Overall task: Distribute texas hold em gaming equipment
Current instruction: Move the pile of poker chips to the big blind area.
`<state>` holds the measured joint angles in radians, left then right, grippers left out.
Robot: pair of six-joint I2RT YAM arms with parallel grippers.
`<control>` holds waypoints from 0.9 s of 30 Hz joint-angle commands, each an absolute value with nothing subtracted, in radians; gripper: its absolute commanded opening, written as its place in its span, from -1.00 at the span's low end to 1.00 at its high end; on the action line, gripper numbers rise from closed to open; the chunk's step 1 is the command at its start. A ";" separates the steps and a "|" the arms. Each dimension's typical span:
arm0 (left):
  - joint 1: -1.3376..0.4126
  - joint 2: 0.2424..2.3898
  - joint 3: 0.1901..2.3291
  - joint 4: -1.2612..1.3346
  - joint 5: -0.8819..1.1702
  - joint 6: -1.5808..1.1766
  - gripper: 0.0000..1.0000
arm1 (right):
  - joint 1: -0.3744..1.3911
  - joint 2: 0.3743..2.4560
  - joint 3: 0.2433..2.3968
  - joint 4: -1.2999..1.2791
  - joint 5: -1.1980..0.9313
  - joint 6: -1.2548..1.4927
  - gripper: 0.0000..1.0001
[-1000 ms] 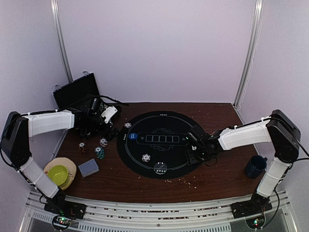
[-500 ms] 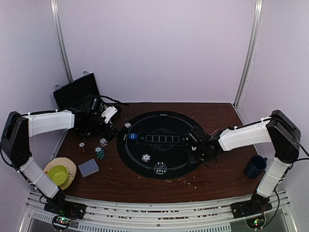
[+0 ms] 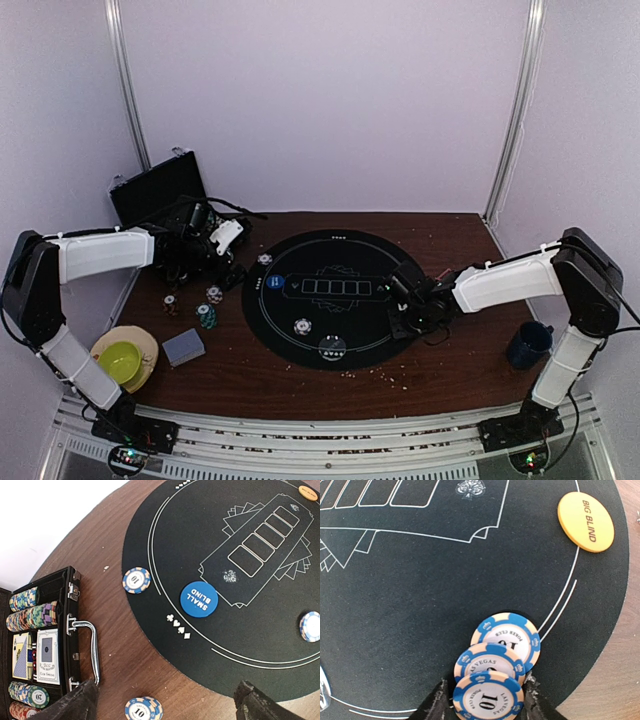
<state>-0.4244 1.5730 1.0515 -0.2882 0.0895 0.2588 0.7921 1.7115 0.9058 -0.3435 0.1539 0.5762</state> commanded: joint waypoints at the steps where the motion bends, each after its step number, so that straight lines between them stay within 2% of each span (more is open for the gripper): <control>1: -0.418 1.589 1.043 -0.253 0.084 0.251 0.96 | 0.793 1.716 0.881 -0.385 0.196 0.583 -0.07; 9: -0.417 1.590 1.043 -0.252 0.083 0.251 0.96 | 0.792 1.715 0.897 -0.386 0.211 0.582 -0.38; 27: -0.417 1.590 1.043 -0.253 0.086 0.250 0.96 | 0.788 1.776 1.034 -0.409 0.254 0.547 -0.36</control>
